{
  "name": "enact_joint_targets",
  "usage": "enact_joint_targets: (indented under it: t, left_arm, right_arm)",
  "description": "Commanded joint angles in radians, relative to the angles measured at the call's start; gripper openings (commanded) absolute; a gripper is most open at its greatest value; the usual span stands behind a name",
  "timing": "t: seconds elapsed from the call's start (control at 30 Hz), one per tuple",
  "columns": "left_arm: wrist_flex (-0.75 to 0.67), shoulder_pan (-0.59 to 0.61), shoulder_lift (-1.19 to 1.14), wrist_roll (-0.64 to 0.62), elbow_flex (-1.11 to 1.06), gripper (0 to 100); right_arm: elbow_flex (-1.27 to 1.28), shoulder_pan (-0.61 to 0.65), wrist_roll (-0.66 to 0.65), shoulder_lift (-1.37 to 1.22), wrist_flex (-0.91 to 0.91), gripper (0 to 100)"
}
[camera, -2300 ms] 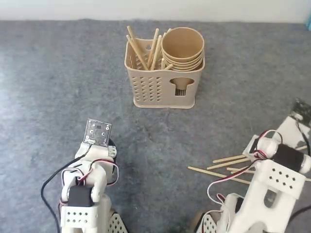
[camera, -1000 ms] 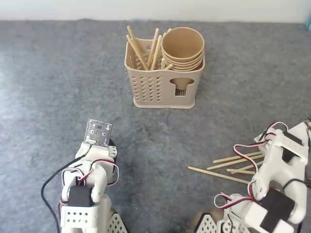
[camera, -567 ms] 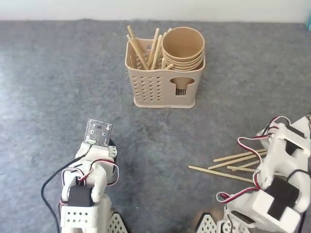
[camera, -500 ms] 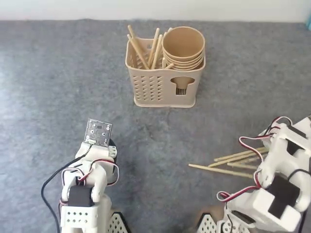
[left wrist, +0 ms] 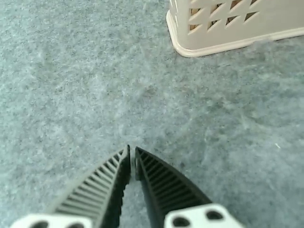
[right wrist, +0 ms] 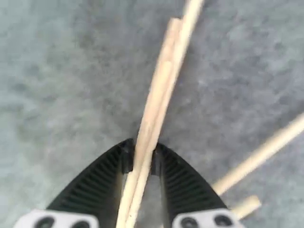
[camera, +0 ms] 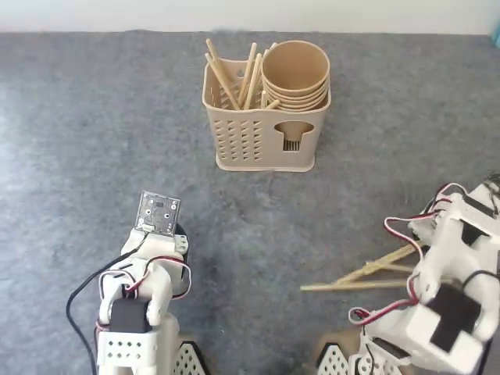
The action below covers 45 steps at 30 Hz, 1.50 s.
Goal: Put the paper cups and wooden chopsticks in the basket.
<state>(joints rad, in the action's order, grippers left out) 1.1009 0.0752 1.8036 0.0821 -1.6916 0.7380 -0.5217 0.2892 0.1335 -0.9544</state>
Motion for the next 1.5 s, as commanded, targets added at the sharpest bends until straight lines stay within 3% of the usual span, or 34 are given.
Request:
enact_joint_targets:
  t: [0.0, 0.27, 0.6, 1.1, 1.47]
  left_arm:
    - [-0.002, -0.005, 0.017, 0.005, 0.007, 1]
    - [-0.002, -0.005, 0.017, 0.005, 0.007, 1]
    - [-0.002, -0.005, 0.017, 0.005, 0.007, 1]
    - [-0.003, -0.005, 0.017, 0.005, 0.007, 1]
    - [-0.006, -0.005, 0.017, 0.005, 0.007, 1]
  right_arm:
    - [-0.018, -0.001, -0.032, 0.257, -0.108, 0.7]
    - [-0.018, 0.007, -0.032, 0.769, -0.157, 0.7]
    - [-0.018, 0.225, -0.026, 1.135, 0.14, 0.7]
    - [-0.012, 0.599, 0.032, 1.145, 0.743, 0.7]
    - [-0.025, 0.839, -0.091, 0.806, 1.139, 0.8]
